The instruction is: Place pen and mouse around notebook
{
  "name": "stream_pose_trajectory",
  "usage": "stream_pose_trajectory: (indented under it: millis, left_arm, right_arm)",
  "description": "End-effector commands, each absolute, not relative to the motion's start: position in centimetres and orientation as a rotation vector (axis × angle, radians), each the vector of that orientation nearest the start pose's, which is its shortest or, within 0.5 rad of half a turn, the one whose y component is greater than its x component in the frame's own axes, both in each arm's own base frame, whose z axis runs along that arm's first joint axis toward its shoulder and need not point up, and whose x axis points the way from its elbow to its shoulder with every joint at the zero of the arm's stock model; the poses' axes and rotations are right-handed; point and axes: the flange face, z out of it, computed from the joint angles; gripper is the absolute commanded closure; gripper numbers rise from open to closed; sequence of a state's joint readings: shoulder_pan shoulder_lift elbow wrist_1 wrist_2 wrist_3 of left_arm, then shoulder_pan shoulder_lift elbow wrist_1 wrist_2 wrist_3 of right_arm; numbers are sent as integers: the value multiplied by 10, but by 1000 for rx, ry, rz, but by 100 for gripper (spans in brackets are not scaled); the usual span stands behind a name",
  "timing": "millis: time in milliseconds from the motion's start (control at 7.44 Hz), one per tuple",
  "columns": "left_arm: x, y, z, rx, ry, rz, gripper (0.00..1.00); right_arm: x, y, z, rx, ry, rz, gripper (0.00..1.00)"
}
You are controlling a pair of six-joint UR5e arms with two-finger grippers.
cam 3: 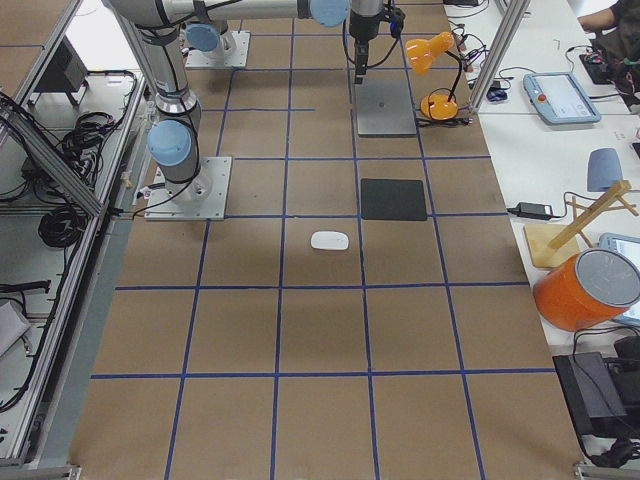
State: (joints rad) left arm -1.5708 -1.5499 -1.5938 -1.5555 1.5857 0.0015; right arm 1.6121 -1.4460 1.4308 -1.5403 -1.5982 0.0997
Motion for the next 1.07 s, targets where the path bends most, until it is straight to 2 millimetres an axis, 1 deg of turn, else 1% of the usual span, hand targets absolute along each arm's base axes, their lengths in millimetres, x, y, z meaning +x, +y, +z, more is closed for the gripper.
stream_pose_trajectory:
  millis: [0,134,269,403,537,672,806,940]
  left_arm:
    - [-131,-483,489,2,3122,-17,0]
    - [-130,-481,490,-2,3126,-19,0]
    - [-107,-488,485,-48,3119,-18,0]
    - [-65,-495,478,-114,3123,5,0]
    - [-10,-498,467,-46,3133,42,0]
    - [59,-498,446,0,3146,72,0]
    - [120,-499,416,31,3143,51,0]
    - [169,-492,373,65,3147,49,0]
  right_arm:
    - [150,-536,480,87,3170,60,0]
    - [145,-537,479,84,3170,63,0]
    - [124,-542,469,40,3171,92,0]
    - [63,-542,435,5,3153,185,0]
    - [0,-542,397,59,3133,206,0]
    - [-47,-537,365,10,3141,145,0]
    - [-83,-526,332,-3,3168,133,0]
    - [-114,-516,294,33,3189,131,0]
